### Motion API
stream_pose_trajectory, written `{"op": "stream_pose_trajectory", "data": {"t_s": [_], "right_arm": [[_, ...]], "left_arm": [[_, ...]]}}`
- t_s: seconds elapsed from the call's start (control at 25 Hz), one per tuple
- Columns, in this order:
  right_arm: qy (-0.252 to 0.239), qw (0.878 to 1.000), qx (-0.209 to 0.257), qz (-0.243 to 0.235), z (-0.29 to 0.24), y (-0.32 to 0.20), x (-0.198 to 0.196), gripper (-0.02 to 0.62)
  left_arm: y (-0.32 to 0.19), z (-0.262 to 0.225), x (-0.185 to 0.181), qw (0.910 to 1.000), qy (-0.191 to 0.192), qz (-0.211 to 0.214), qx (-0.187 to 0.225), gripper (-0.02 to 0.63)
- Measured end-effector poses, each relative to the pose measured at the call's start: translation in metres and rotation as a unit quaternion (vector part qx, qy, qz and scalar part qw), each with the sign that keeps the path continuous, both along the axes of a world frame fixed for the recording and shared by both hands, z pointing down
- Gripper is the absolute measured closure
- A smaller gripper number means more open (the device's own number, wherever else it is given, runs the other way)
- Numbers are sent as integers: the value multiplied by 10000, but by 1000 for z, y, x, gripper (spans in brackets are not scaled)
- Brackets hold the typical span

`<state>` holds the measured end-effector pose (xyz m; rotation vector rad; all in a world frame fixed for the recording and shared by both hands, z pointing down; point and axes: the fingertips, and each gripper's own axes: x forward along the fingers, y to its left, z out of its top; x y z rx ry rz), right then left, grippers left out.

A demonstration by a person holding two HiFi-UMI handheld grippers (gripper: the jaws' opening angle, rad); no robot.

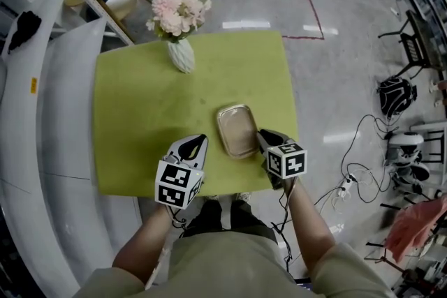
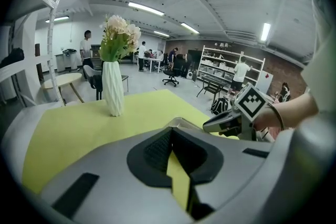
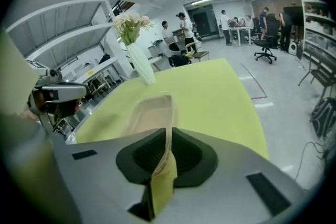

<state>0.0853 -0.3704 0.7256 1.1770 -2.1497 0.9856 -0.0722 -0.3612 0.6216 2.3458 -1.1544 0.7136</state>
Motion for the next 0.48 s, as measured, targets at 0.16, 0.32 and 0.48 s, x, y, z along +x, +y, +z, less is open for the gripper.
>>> {"op": "stream_pose_trajectory", "data": {"t_s": [0.16, 0.32, 0.48], "right_arm": [[-44, 9999, -32, 139, 0, 0, 1, 567], [-165, 9995, 56, 281, -15, -1, 3, 572], [-454, 9967, 362, 569, -55, -8, 5, 572]], "left_arm": [[3, 2, -4, 10000, 1, -51, -26, 600], [3, -7, -5, 9999, 16, -75, 81, 600], [-1, -24, -7, 9996, 76, -105, 260, 600]]}}
